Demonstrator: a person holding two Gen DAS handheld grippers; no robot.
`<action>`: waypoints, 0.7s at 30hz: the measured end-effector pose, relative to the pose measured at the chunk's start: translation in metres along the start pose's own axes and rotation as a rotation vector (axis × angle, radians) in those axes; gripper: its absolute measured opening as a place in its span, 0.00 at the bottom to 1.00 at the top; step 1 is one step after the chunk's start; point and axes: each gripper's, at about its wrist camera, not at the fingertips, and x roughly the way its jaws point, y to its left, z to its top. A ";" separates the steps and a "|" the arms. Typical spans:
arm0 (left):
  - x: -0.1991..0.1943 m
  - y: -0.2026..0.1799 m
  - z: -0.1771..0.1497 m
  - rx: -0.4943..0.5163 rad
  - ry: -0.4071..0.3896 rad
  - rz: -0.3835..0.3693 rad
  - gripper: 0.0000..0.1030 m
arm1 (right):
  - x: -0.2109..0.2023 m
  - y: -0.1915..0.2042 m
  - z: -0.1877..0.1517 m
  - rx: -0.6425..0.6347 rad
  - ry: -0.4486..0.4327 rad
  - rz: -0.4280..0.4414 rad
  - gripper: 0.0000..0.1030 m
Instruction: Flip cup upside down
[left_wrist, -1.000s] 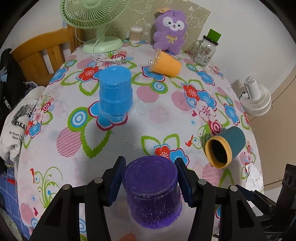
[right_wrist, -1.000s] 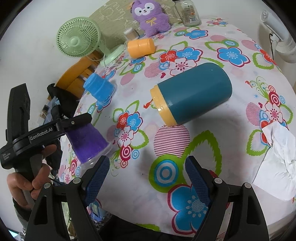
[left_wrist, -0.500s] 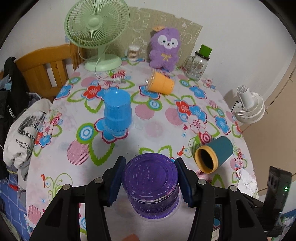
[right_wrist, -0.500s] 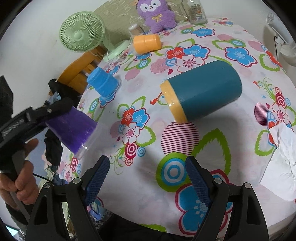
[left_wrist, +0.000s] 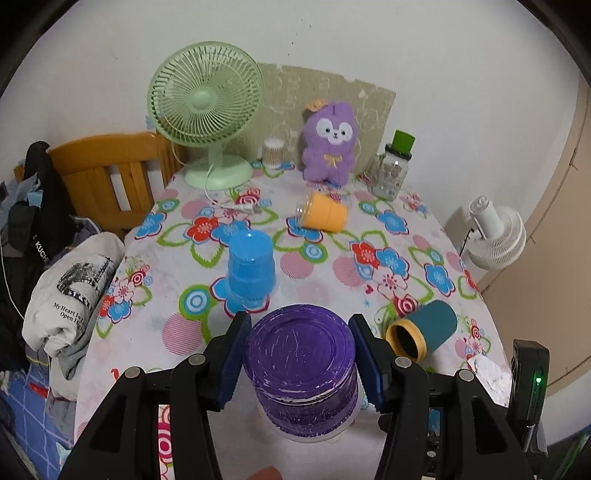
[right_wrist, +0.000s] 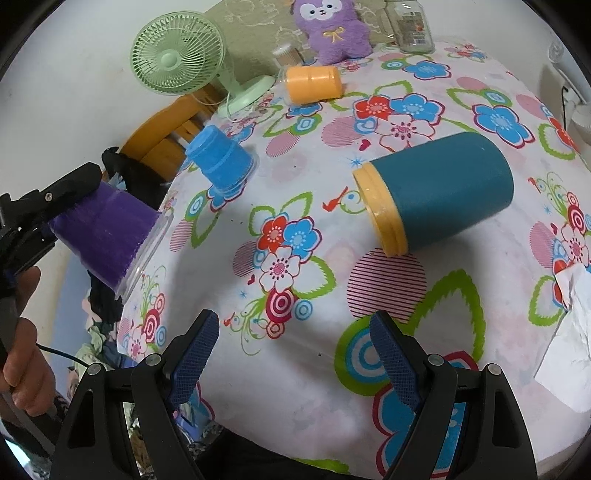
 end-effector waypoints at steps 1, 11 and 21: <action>0.001 0.000 -0.001 0.001 -0.003 0.004 0.55 | 0.000 0.000 0.000 -0.001 0.001 0.000 0.83; 0.024 -0.006 -0.030 0.002 0.020 -0.002 0.55 | 0.006 0.000 0.003 -0.005 -0.008 -0.020 0.83; 0.029 0.001 -0.042 -0.016 0.002 0.039 0.55 | 0.004 0.011 0.005 -0.074 -0.061 -0.057 0.83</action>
